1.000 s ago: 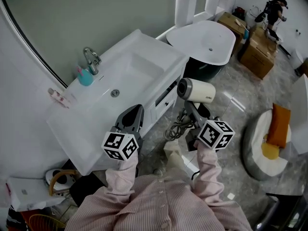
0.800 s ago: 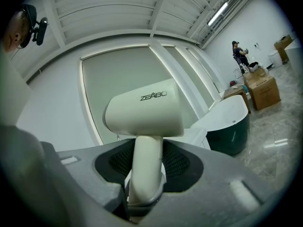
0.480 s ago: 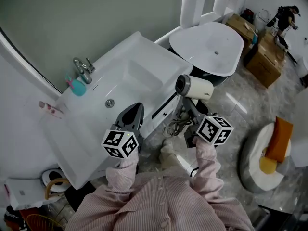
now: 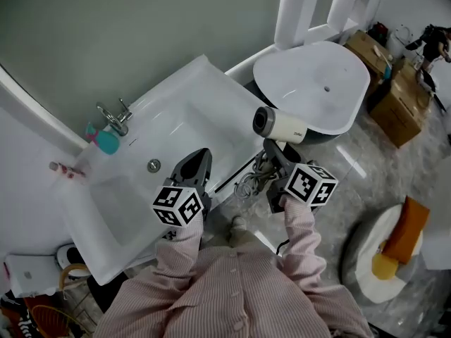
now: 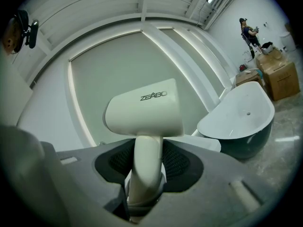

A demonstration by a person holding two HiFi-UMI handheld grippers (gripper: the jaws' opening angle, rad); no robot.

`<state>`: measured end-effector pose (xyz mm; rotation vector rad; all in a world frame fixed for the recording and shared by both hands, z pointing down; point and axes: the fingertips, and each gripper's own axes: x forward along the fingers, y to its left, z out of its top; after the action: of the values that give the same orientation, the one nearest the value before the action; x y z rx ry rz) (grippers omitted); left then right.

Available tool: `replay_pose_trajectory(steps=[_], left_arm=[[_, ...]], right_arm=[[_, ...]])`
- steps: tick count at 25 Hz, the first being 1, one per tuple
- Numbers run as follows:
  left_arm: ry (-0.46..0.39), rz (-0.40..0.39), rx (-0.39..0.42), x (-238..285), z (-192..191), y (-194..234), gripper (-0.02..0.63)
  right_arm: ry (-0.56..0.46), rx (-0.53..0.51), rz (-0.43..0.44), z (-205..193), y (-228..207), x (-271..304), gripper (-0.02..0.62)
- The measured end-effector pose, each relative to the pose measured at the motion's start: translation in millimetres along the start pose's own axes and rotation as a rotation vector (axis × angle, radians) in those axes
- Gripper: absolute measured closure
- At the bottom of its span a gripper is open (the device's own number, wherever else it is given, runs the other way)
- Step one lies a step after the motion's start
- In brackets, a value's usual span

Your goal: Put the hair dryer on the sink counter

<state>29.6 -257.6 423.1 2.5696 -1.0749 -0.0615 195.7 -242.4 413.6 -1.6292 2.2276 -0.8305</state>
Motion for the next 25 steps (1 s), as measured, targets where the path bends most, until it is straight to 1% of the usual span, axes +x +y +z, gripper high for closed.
replay_pose_trajectory(steps=[7, 16, 21, 25], left_arm=[[0.003, 0.051, -0.029, 43, 0, 11, 0.609], [0.026, 0.107, -0.066, 67, -5, 38, 0.608], [0.053, 0.140, -0.101, 76, -10, 59, 0.607], [0.083, 0.145, -0.132, 88, -16, 78, 0.609]], right_arm=[[0.050, 0.017, 0.038, 17, -31, 36, 0.437], [0.082, 0.051, 0.067, 28, -49, 85, 0.437], [0.122, 0.059, 0.059, 23, -56, 114, 0.437], [0.169, 0.075, 0.027, 12, -68, 142, 0.437]])
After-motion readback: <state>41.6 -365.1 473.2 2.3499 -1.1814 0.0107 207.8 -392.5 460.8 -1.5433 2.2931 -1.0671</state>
